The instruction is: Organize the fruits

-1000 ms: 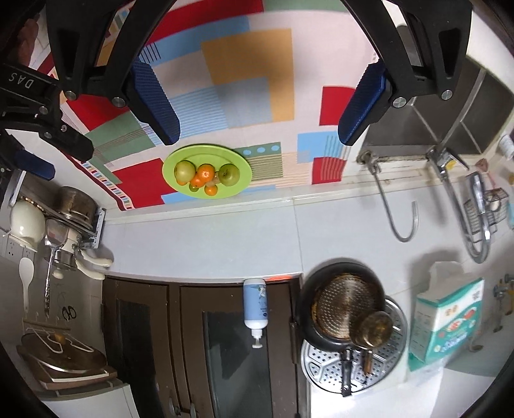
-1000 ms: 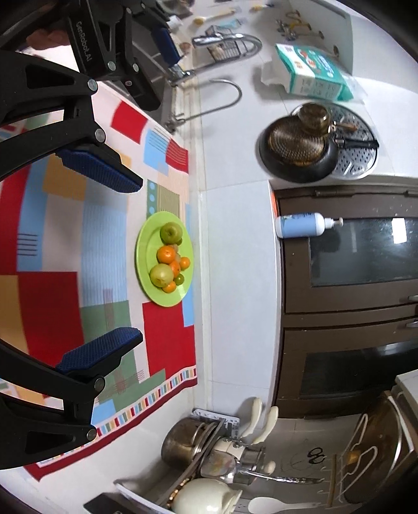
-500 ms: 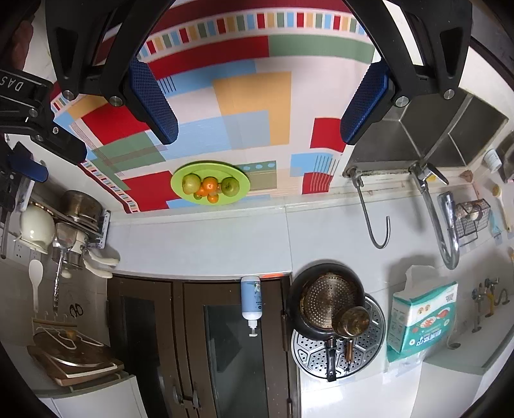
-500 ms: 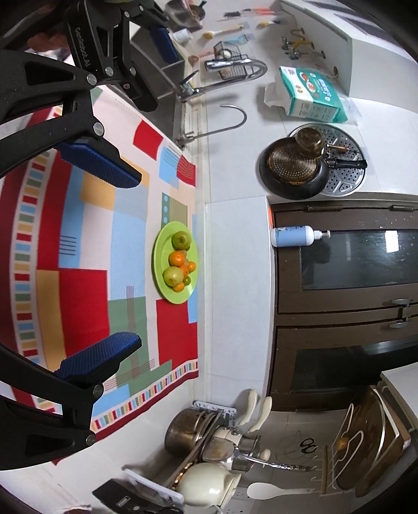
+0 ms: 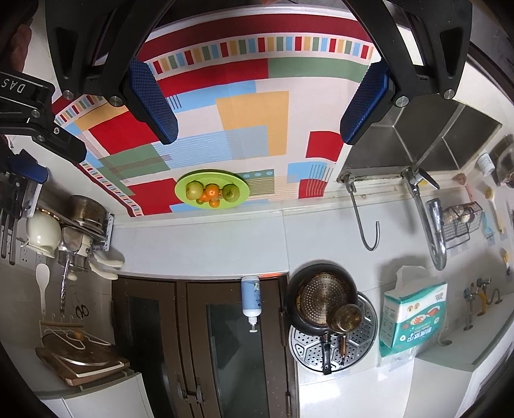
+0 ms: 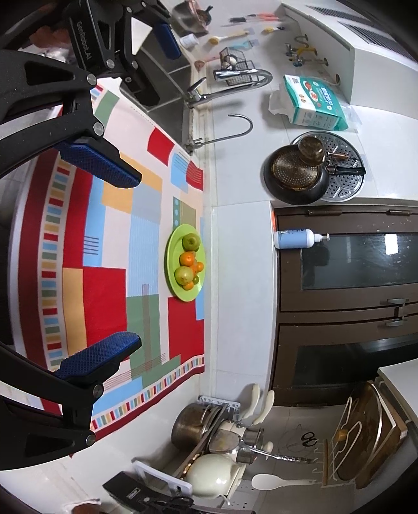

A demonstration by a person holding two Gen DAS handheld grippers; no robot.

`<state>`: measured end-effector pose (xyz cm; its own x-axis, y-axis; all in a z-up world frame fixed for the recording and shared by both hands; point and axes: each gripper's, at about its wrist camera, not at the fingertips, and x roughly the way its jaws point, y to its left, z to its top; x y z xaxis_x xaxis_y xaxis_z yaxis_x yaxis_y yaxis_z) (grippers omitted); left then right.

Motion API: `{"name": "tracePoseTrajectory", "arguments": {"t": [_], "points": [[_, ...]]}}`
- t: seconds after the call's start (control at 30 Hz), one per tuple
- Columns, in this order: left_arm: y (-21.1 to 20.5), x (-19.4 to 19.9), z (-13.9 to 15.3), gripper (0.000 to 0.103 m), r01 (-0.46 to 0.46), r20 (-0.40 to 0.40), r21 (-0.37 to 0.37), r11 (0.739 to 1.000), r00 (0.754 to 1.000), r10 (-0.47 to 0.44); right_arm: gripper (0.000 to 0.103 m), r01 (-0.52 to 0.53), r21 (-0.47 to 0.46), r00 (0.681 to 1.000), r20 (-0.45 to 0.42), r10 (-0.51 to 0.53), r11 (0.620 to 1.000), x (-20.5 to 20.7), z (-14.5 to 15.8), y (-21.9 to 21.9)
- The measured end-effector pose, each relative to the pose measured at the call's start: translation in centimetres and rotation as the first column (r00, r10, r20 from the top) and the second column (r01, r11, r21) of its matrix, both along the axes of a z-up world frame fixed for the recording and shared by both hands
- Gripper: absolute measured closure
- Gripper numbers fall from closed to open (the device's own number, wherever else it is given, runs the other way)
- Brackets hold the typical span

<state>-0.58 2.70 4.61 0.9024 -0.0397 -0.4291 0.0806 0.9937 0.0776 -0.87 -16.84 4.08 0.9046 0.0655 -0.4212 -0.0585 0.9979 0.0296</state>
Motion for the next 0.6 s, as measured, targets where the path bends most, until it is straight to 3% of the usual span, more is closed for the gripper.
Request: {"name": "tracePoseTrajectory", "arguments": {"t": [0.6], "points": [[-0.2, -2.4, 0.7, 0.000, -0.004, 0.023, 0.010, 1.000, 1.000, 0.004, 0.011, -0.015, 0.004, 1.000, 0.019, 0.015, 1.000, -1.9, 0.1, -0.1]]}}
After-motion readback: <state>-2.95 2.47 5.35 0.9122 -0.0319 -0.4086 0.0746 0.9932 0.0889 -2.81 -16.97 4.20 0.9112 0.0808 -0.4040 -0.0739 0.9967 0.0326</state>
